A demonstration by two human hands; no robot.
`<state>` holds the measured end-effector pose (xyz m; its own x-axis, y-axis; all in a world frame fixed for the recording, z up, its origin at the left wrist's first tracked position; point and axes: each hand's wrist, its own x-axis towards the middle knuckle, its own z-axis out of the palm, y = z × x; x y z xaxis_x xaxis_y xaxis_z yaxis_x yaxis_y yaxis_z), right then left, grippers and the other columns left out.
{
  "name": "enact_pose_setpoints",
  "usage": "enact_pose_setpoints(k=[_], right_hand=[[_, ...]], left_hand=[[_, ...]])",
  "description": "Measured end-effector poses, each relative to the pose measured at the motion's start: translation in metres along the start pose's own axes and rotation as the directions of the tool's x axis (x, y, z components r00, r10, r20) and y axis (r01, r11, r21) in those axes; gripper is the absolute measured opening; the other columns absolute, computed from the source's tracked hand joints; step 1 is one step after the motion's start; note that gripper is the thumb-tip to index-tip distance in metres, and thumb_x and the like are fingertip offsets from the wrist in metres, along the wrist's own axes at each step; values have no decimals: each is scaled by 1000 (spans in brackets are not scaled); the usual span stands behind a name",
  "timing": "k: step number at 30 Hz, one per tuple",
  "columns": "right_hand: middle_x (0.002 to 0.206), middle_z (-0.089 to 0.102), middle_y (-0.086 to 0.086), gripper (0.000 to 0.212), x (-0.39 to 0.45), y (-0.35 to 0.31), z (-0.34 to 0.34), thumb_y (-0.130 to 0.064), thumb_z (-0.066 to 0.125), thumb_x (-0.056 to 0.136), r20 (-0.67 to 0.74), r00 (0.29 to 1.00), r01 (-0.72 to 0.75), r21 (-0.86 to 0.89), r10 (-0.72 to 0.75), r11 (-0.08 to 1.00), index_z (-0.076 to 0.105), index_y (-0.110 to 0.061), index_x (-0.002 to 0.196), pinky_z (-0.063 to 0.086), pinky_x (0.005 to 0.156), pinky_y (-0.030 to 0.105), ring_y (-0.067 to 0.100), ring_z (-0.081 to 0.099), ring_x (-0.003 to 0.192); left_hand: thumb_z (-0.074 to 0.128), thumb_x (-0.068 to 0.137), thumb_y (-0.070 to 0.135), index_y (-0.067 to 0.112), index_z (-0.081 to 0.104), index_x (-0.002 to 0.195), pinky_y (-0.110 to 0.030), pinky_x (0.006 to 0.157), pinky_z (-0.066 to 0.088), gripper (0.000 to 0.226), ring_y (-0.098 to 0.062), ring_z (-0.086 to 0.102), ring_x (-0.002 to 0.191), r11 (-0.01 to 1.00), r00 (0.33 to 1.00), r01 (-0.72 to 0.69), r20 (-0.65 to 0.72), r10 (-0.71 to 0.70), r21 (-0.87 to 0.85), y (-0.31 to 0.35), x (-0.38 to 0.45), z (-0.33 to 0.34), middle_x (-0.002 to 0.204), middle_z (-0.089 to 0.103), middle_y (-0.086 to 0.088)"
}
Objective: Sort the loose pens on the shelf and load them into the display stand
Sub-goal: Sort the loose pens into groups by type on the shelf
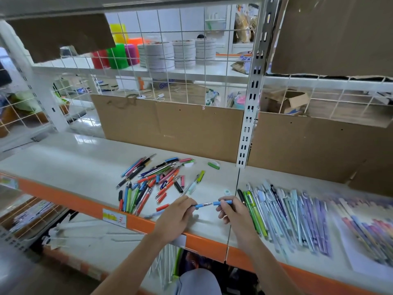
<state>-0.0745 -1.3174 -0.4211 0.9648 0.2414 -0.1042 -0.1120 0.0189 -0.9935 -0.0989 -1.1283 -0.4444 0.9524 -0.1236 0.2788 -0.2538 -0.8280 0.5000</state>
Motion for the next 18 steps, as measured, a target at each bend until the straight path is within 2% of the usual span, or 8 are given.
enact_pose_setpoints(k=[2, 4, 7, 9, 13, 15, 18], right_hand=[[73, 62, 3, 11, -1, -1, -1, -8, 50, 96, 6, 1000, -9, 44, 9, 999, 60, -4, 97, 39, 50, 16, 5, 53, 56], [74, 64, 3, 11, -2, -1, -1, -10, 51, 96, 48, 999, -1, -11, 1, 1000, 61, -6, 97, 39, 51, 16, 4, 54, 58], [78, 69, 2, 10, -2, 0, 4, -13, 53, 94, 107, 994, 25, -174, -6, 984, 63, -13, 94, 40, 53, 15, 3, 59, 61], [77, 70, 1, 9, 1, 0, 11, -14, 54, 94, 91, 996, 23, -212, -3, 977, 63, -12, 91, 41, 51, 14, 3, 62, 61], [68, 68, 5, 13, 11, -3, 29, -12, 55, 93, 23, 999, -25, -111, 28, 994, 61, -3, 86, 42, 48, 16, 6, 61, 55], [64, 65, 5, 16, 16, -4, 40, -14, 58, 92, -14, 998, -66, -81, 65, 995, 60, -3, 81, 40, 46, 18, 7, 57, 51], [58, 59, 4, 19, 23, -2, 51, -18, 60, 90, -128, 976, -177, -4, 175, 984, 60, -6, 75, 35, 44, 19, 9, 48, 47]], left_hand=[[41, 99, 20, 11, 58, 105, -22, 74, 41, 20, -11, 51, 84, 1000, 1000, 10, 25, -10, -8, 2, -1, -1, 93, 52, 5], [42, 99, 22, 13, 57, 104, -26, 74, 43, 18, -11, 52, 81, 999, 999, 27, 47, -26, -20, 4, -1, -2, 90, 53, 7], [45, 98, 18, 11, 61, 102, -21, 69, 39, 18, -12, 53, 77, 996, 995, 61, 86, -56, -67, 7, 1, -4, 80, 53, 11], [49, 96, 14, 9, 65, 100, -16, 67, 37, 16, -12, 55, 75, 988, 993, 103, 74, -95, -115, 7, 3, -6, 78, 58, 8], [55, 92, 8, 7, 68, 96, -12, 65, 38, 14, 2, 54, 67, 967, 985, 168, -10, -173, -189, 2, 2, -9, 70, 60, 11], [56, 92, 7, 7, 69, 95, -14, 65, 39, 14, 0, 56, 68, 964, 981, 178, -44, -190, -195, -1, 2, -12, 69, 60, 14], [58, 89, 6, 10, 71, 92, -19, 64, 40, 13, -12, 58, 70, 962, 976, 182, -78, -201, -202, -1, 2, -12, 71, 65, 3]])
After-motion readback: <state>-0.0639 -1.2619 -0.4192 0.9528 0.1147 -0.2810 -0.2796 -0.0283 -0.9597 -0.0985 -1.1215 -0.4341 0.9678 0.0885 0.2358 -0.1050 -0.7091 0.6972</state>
